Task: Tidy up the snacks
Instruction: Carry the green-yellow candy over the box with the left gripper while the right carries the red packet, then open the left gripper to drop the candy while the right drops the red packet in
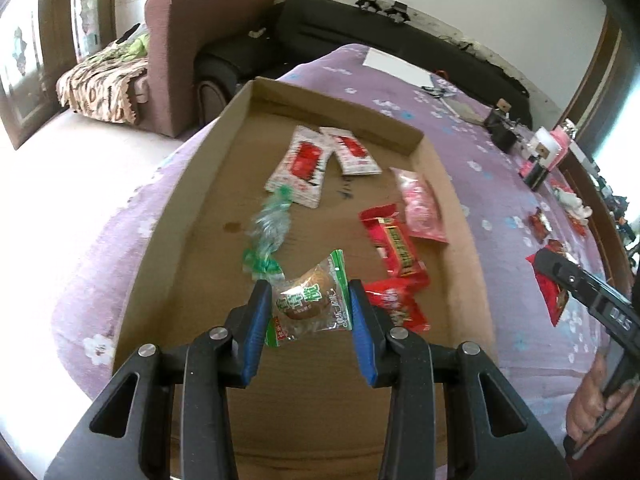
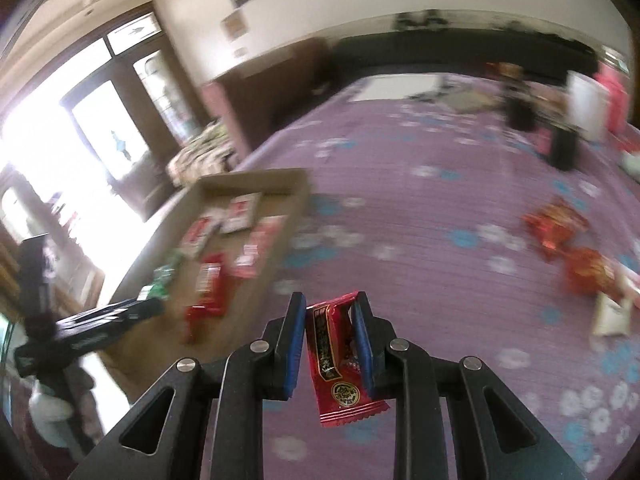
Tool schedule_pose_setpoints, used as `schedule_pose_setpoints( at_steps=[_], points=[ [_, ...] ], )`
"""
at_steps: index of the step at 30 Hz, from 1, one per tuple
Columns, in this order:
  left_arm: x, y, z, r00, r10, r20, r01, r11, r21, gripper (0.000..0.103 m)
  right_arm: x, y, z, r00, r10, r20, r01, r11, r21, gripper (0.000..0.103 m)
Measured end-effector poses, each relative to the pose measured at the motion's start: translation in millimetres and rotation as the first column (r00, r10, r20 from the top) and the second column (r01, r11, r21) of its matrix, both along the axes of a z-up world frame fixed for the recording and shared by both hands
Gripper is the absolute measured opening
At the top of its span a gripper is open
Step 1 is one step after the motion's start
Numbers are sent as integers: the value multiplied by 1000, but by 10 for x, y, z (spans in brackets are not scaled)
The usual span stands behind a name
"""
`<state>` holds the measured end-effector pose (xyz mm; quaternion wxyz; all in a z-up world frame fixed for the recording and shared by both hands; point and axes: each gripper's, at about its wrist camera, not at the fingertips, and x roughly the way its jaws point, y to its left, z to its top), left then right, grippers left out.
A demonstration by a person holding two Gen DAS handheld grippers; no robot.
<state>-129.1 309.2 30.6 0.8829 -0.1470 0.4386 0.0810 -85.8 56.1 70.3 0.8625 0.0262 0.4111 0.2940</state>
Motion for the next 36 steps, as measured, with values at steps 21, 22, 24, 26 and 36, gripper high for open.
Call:
schedule_pose_setpoints(
  at_steps=[21, 22, 24, 26, 36],
  points=[
    [-258, 306, 194, 993, 54, 101, -43, 994, -104, 49, -250, 1219, -130, 977, 213, -7, -213, 974, -79, 29],
    [-286, 337, 227, 990, 65, 123, -51, 992, -114, 49, -252, 1198, -106, 977, 214, -1, -214, 975, -66, 33],
    [-343, 418, 277, 980, 102, 169, -81, 989, -128, 56, -253, 1099, -9, 982, 187, 38, -186, 982, -34, 40],
    [-392, 489, 298, 969, 141, 202, -114, 983, -141, 64, -222, 963, 78, 990, 109, 93, -106, 994, -33, 47],
    [-296, 676, 8, 965, 195, 175, -161, 969, -187, 64, 268, 912, -213, 999, -39, 7, 39, 988, -150, 12]
  ],
)
